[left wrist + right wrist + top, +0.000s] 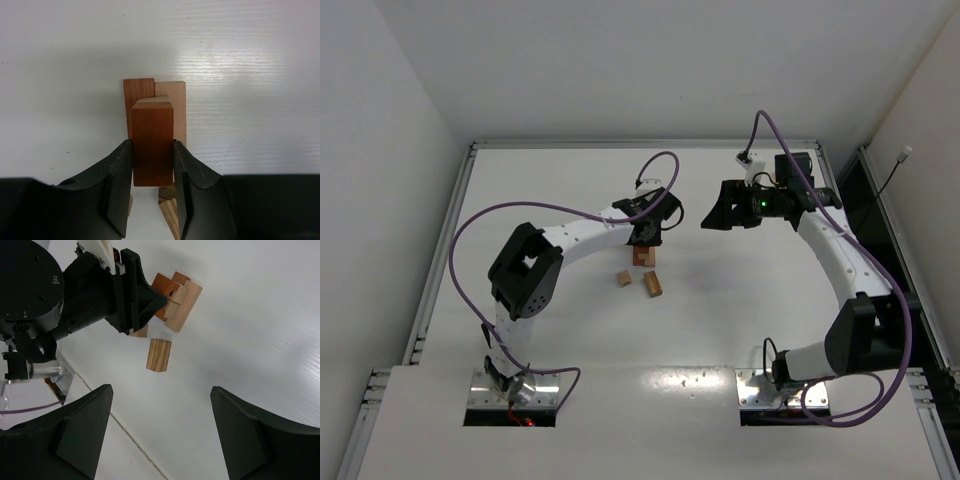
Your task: Build the wood block tower
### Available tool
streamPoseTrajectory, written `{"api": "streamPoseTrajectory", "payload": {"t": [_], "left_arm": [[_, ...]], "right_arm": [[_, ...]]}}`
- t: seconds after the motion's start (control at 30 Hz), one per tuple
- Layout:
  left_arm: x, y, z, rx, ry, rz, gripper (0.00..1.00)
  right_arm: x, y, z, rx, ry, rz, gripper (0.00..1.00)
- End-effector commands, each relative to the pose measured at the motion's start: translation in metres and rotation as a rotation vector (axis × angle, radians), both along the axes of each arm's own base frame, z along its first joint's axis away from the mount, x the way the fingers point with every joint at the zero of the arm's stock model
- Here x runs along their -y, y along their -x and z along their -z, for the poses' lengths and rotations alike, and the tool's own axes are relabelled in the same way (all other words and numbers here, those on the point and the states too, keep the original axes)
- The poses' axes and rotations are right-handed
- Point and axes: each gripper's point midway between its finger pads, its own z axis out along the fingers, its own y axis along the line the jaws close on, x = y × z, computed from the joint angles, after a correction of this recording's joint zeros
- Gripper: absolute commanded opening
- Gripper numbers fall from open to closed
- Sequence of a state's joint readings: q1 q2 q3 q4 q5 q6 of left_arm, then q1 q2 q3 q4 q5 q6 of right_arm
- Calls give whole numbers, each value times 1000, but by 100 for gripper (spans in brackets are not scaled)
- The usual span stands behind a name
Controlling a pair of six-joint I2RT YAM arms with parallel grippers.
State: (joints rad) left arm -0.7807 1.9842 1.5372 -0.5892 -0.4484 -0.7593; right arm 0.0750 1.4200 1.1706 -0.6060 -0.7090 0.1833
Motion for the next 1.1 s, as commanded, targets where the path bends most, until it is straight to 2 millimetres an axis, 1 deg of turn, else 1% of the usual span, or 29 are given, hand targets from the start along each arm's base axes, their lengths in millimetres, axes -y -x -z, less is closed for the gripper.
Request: {"api": "streamPoseTrajectory", "payload": {"t": [0.0,0.03,0.07,0.13,0.17,0.23,0.37,0.4,0.43,0.47,0.53,0.57,0.6,0.67,0.7,0.73,0.8,0.83,0.87,0.9,0.93,0.97,1.0,1.03,1.07], "left_arm": [[12,3,5,-8,14,31,21],[12,3,5,-8,14,31,23],[11,5,8,-15,8,31,30],[11,5,8,-15,8,31,31],[11,5,8,-15,8,31,35],[9,7,11,-21,2,31,38],[10,5,10,-15,2,39,43],[10,5,10,-15,2,39,50],[10,5,6,-8,9,39,52],[8,7,9,-14,2,39,54],[8,7,9,-14,-4,46,63],[8,6,4,-7,4,46,66],[10,4,-3,12,12,58,72],[13,3,-17,31,32,75,77],[18,0,-30,56,57,90,80],[21,2,-50,96,75,119,82],[31,10,-74,141,101,164,85],[40,16,-89,171,122,198,88],[39,18,-117,237,136,208,88],[38,22,-132,267,142,217,90],[36,25,-146,298,148,220,90],[31,25,-162,336,154,218,91],[18,25,-187,398,154,183,91],[10,24,-197,427,142,160,93],[-4,22,-199,441,100,141,93]], "right_arm": [[-2,-4,-6,35,-18,-11,76],[-2,-4,-6,35,-18,-11,76],[-2,-4,-6,35,-18,-11,76],[-2,-4,-6,35,-18,-11,76],[-2,-4,-6,35,-18,-11,76],[-2,-4,-6,35,-18,-11,76],[-2,-4,-6,35,-18,-11,76],[-2,-4,-6,35,-18,-11,76],[-3,-3,-6,34,-24,-18,76],[-3,-3,-6,34,-24,-18,76],[-3,-3,-6,34,-24,-18,76],[-3,-3,-6,34,-24,-18,76],[-3,-3,-6,34,-24,-18,76],[-1,-4,-8,52,-6,-9,76],[-2,-2,-3,43,4,-9,76],[-2,-1,-6,53,4,-9,76],[2,1,0,51,22,7,76],[3,1,-3,64,28,14,76],[5,0,-2,75,43,12,76],[8,0,2,82,64,20,76],[7,5,5,86,77,12,76],[11,7,11,76,96,28,76],[9,11,14,82,103,10,76],[8,15,14,88,113,8,76],[8,17,21,78,114,8,74]]}}
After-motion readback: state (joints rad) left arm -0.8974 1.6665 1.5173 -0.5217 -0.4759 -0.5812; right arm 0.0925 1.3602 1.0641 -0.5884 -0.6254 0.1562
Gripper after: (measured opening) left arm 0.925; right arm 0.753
